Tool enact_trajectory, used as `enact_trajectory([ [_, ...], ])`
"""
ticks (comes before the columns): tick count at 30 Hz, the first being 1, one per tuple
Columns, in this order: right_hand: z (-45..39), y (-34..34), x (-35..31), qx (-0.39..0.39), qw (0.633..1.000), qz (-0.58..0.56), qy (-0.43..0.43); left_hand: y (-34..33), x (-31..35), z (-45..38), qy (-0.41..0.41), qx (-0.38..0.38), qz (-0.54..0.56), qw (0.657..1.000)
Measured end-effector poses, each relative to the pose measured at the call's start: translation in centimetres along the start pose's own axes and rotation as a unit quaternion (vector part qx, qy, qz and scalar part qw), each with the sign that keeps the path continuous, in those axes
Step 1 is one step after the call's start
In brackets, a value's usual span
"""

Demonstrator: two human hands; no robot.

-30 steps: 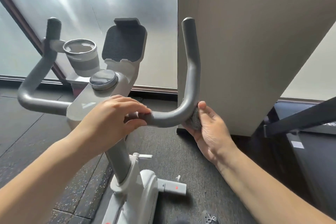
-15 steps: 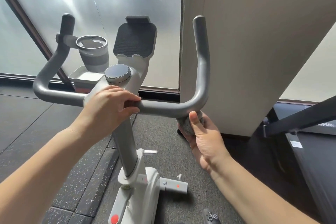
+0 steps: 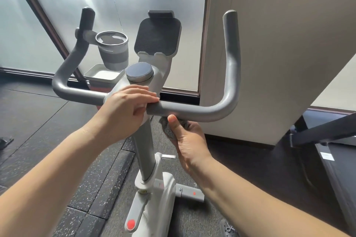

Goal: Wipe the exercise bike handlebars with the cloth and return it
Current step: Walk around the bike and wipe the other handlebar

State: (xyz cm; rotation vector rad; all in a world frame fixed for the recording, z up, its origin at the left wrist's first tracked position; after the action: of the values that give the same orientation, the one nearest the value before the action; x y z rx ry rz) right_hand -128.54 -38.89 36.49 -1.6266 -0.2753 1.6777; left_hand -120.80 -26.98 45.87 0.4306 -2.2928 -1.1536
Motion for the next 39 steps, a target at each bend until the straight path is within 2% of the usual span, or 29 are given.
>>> enact_trajectory([
  [10,-1.9,-3.1,2.4,0.039,0.998,0.052,0.023,0.1,-0.3,-0.4,0.01,0.0,0.014,1.0],
  [18,-1.5,-1.7,1.7,0.05,0.997,0.046,0.03,0.0,-0.1,-0.2,0.02,0.008,0.012,1.0],
  [29,1.5,4.1,-3.6,0.069,0.992,0.075,0.072,0.0,0.3,0.0,0.037,0.019,0.006,0.999],
  [39,3.0,8.4,-9.0,0.138,0.983,0.056,0.108,-0.1,0.9,-0.2,0.055,0.035,-0.014,0.998],
])
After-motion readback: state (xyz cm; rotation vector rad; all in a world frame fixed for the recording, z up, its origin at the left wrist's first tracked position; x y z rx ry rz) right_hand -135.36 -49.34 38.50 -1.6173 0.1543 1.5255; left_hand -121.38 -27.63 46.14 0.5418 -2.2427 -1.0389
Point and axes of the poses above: each hand's wrist, its own z-axis away from the middle knuckle, its own y-axis out of the back of the hand, x = y × z, the point moved 4 cm from there along -z, towards the middle knuckle
